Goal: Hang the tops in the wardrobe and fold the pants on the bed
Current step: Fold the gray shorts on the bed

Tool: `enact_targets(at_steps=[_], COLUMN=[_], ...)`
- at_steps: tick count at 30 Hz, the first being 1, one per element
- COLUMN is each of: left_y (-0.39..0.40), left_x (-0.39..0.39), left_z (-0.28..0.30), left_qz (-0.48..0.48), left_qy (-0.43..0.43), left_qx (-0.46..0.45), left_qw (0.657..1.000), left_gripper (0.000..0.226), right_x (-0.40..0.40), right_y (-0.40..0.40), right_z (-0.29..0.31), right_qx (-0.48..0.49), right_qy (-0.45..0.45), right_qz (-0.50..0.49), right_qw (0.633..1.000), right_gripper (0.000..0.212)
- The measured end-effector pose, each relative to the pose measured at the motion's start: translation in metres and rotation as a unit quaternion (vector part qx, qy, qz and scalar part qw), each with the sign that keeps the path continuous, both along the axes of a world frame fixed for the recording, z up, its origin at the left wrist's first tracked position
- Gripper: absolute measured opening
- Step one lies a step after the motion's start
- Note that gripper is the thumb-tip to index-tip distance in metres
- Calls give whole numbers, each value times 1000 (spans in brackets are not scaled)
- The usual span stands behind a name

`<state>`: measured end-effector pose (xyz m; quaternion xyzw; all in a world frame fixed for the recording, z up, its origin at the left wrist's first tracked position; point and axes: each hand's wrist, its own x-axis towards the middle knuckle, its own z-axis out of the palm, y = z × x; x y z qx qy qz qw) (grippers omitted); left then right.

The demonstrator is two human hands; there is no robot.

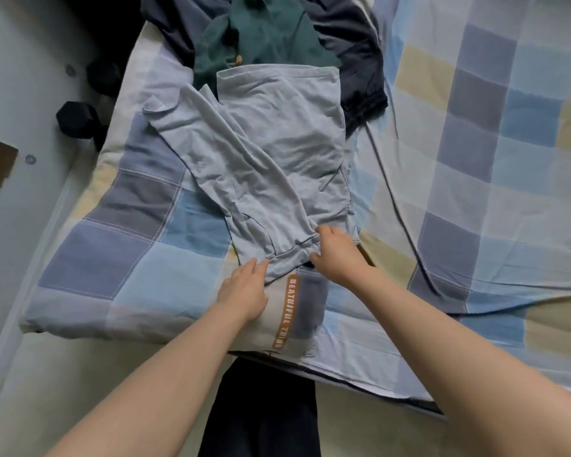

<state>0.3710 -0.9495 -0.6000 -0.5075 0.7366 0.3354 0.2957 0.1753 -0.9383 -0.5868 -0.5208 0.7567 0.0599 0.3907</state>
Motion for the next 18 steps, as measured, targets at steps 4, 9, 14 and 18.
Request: enact_targets(at_steps=[4, 9, 14, 18], left_y=[4, 1, 5, 20], left_x=[1, 11, 36, 53], left_z=[-33, -39, 4, 67], left_qz=[-46, -30, 194, 275], left_qy=[-27, 20, 147, 200], left_qx=[-55, -96, 38, 13], left_qw=[997, 995, 969, 940], left_gripper=[59, 17, 15, 24], right_x=[14, 31, 58, 82], right_y=[0, 16, 26, 42], right_z=[-44, -59, -22, 29], right_qx=[36, 20, 39, -23], right_qy=[-6, 33, 58, 25], right_qz=[107, 151, 178, 166], right_qw=[994, 988, 982, 986], right_gripper=[71, 65, 48, 37])
